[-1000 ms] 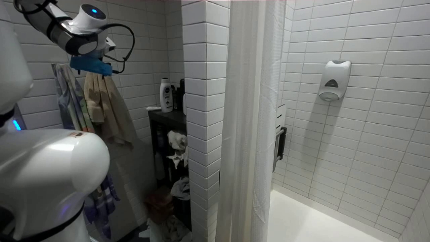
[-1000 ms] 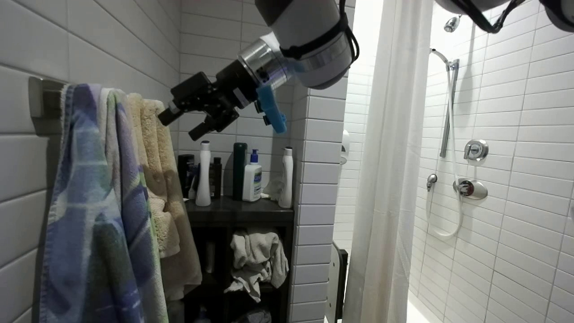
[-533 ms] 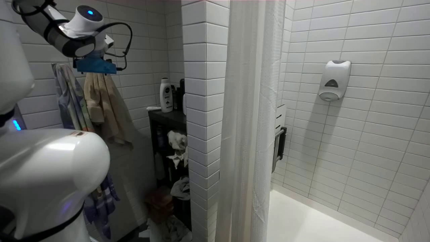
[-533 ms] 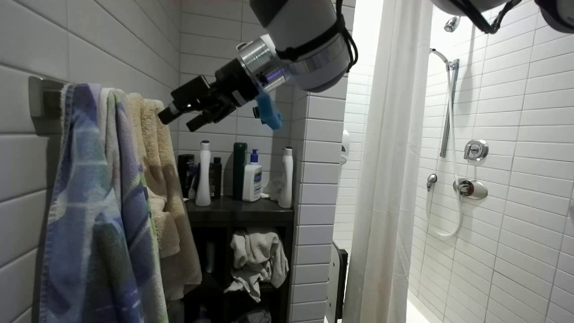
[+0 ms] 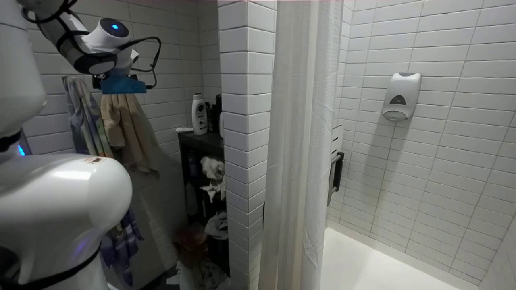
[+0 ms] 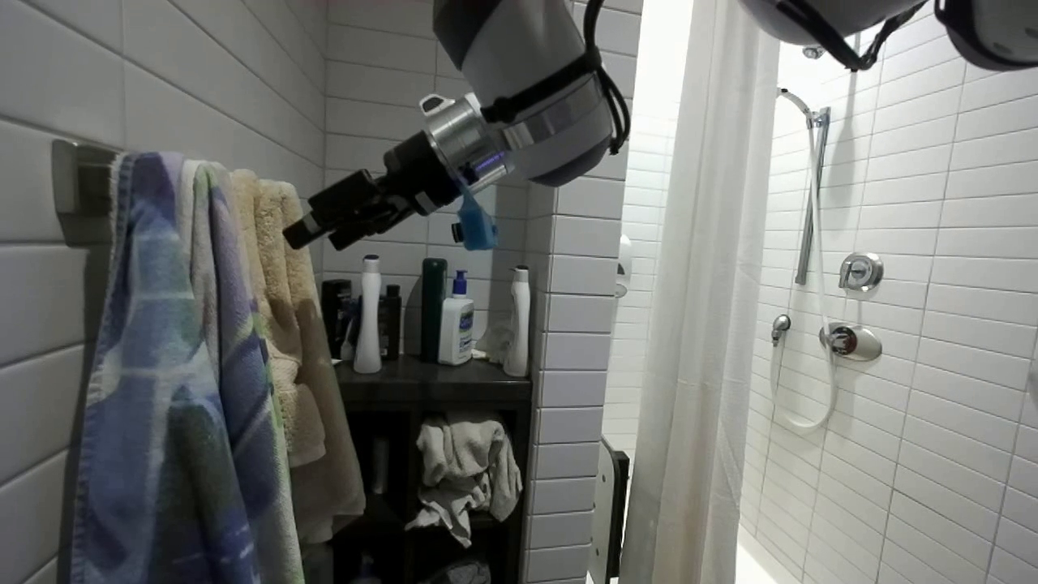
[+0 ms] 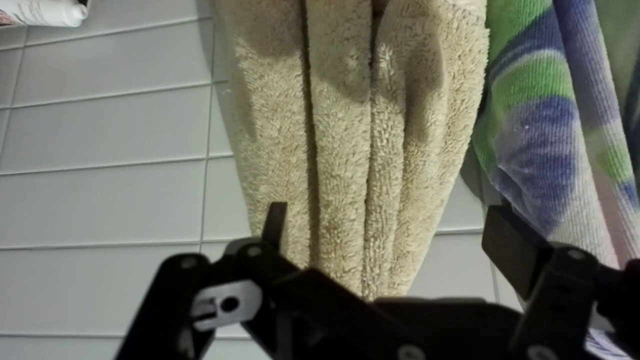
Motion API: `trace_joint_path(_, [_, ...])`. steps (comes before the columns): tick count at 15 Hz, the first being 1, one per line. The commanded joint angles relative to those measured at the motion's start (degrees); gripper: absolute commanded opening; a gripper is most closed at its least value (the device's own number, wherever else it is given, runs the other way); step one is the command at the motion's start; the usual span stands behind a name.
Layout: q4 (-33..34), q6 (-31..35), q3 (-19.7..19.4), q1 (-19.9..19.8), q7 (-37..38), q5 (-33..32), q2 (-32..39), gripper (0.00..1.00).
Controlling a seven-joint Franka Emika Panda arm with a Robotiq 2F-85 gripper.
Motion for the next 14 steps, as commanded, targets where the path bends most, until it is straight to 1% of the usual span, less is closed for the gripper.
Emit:
trace_joint_path(1, [4.0, 0.2, 0.4, 0.0, -6.8, 4.9, 2.9, 1.0])
trace_joint_path(5, [8.3, -0.1, 0.8, -0.1, -11.5, 8.0, 5.4, 1.0])
trace_joint_path(8, [10.0, -0.8, 1.2, -0.3, -13.8, 9.5, 6.3, 1.0])
trace_joint_path(14, [7.3, -2.6, 0.7, -1.0, -15.1, 11.9, 4.9, 1.0])
